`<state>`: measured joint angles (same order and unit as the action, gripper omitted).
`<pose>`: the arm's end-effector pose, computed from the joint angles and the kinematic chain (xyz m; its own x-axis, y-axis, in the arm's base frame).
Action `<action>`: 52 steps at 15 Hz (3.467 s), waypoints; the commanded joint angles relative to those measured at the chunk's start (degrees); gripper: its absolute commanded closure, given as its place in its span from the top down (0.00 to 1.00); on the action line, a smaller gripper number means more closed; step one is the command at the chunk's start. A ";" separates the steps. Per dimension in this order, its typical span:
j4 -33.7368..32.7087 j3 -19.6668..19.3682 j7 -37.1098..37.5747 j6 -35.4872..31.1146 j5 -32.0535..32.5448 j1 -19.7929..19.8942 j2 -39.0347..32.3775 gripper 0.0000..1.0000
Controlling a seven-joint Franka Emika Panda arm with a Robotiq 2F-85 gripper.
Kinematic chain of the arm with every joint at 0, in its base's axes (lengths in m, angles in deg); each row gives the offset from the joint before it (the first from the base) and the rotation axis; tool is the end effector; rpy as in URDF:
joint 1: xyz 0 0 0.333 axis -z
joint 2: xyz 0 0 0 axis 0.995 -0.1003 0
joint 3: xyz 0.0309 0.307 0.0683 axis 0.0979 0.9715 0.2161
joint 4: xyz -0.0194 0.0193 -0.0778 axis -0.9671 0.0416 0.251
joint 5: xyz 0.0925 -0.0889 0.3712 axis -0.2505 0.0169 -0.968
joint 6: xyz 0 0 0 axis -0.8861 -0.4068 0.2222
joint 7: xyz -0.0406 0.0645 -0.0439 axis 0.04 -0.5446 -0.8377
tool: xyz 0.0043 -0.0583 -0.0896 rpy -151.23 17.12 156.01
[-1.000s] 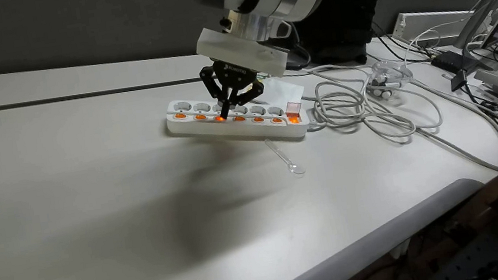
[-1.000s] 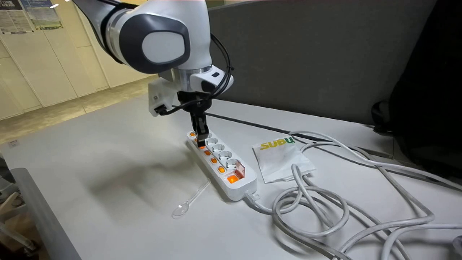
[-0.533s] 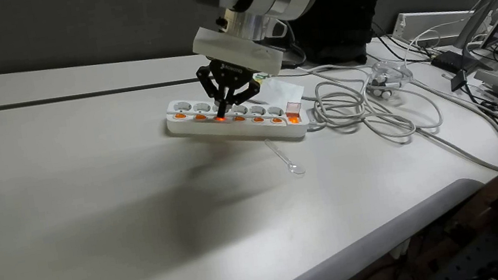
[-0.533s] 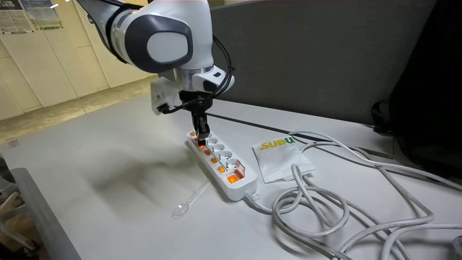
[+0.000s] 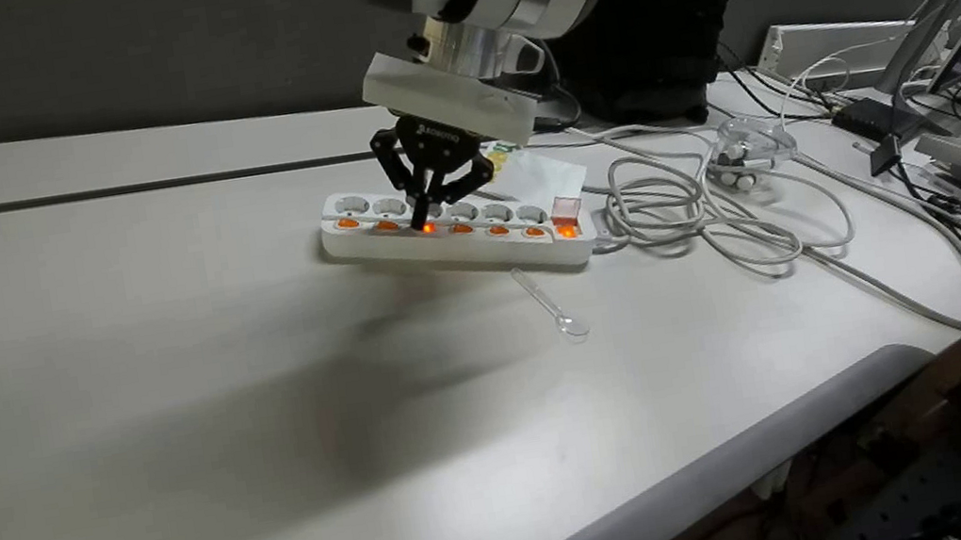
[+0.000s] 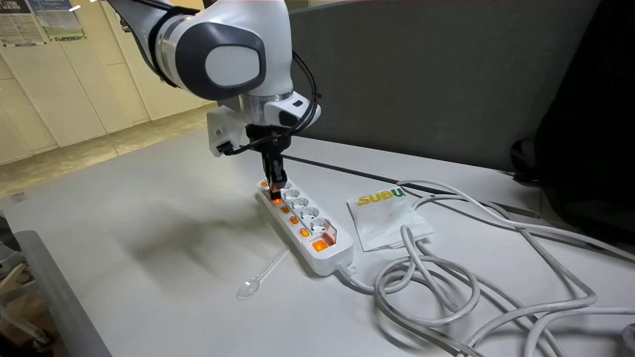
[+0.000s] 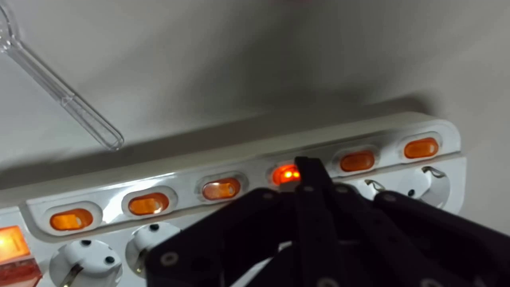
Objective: Turn off the third switch from the left on the adapter
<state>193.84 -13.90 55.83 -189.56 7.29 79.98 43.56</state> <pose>0.5944 0.0459 0.1508 0.8289 -0.5556 -0.0651 -0.5584 -0.8144 -0.1582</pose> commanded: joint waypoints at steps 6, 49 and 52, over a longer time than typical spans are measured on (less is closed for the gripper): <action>0.07 0.07 1.64 0.06 -0.80 -0.28 -0.14 0.00; 6.50 -1.06 1.25 -5.38 0.24 -1.27 4.60 0.00; 6.11 -0.89 0.92 -5.31 0.12 -0.98 4.22 0.00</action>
<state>198.84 -14.65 55.89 -194.40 7.21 78.95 46.58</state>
